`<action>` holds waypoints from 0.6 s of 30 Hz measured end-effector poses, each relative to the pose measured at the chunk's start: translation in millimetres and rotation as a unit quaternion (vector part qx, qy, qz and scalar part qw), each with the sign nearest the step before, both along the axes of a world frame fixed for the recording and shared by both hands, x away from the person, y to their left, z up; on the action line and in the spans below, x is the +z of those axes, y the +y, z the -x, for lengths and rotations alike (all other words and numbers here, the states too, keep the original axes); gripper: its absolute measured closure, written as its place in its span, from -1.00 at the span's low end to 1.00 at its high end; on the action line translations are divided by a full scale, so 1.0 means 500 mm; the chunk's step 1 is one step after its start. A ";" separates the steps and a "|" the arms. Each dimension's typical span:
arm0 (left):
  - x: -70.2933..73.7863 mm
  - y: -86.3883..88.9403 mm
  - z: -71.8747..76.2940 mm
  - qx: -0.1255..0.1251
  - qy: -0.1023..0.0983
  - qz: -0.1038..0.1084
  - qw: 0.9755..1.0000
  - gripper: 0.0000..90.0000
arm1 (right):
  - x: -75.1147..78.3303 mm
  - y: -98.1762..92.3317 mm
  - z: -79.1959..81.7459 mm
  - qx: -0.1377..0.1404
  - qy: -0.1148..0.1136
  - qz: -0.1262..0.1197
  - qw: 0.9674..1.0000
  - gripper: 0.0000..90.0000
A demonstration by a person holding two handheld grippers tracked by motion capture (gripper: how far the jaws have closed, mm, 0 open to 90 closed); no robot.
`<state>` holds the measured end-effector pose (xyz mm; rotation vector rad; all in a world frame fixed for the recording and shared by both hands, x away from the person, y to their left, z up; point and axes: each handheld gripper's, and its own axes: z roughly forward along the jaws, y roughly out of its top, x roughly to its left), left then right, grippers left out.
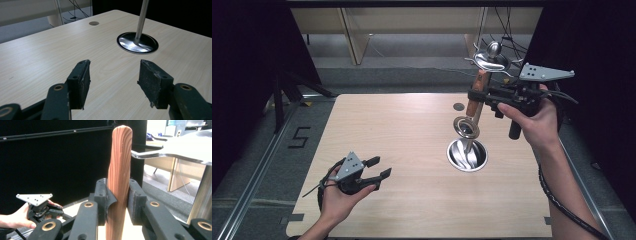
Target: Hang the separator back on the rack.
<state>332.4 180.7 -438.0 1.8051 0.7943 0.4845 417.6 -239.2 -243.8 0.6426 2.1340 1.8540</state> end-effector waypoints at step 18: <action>-0.001 0.000 -0.001 0.000 0.002 -0.001 1.000 -0.08 | 0.000 -0.004 -0.010 -0.009 0.002 -0.002 1.000 0.64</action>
